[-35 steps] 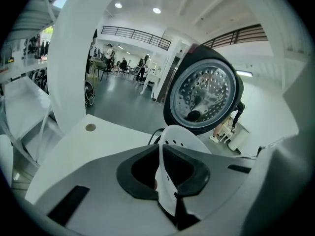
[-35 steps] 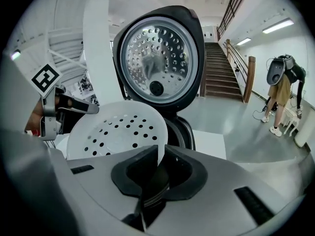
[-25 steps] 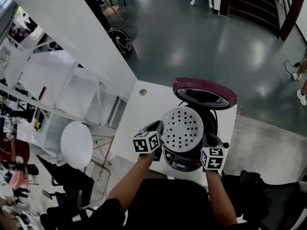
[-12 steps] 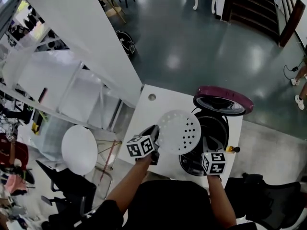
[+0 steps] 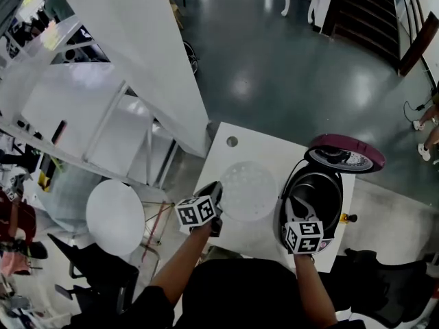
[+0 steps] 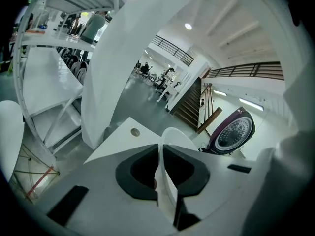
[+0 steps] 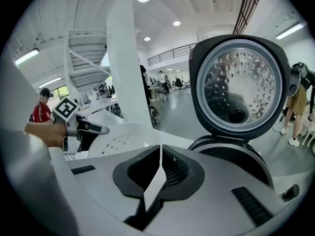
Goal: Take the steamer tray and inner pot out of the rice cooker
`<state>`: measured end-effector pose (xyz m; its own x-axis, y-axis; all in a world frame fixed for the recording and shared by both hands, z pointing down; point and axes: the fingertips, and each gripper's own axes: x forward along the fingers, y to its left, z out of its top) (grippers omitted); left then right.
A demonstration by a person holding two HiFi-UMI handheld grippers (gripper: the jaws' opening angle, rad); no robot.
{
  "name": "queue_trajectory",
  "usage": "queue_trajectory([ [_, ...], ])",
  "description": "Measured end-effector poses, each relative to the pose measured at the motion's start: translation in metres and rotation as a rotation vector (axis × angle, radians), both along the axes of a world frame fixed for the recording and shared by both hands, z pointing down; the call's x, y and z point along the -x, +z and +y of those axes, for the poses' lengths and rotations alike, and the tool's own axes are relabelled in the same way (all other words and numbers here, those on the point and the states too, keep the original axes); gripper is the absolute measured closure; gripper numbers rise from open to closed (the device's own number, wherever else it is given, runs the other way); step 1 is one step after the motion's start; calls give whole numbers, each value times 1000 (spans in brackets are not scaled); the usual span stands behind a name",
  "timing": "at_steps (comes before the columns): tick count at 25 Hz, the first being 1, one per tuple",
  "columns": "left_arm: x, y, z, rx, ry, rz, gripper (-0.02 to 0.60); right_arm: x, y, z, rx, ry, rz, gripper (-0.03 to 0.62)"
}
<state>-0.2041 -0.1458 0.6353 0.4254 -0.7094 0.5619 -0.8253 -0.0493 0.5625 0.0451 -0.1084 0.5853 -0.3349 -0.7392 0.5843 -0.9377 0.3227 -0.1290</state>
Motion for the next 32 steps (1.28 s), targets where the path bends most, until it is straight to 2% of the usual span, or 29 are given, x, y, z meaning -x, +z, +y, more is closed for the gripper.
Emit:
queue_trajectory([
  [3,15,18,2,9,23,-10,558,30,4,0,-13,-34,2,583],
  [10,34,64,3,-14,44,20,557,88,18,8,19,-82,11,583],
  [15,38,114,6,54,4,92,554,104,22,11,42,-94,18,583],
  [17,39,132,7,73,3,96,554,104,21,9,43,-87,20,583],
  [25,47,182,16,173,28,-20,555,88,24,27,74,-53,54,583],
  [32,54,205,17,206,50,-128,551,70,25,40,77,2,50,583],
])
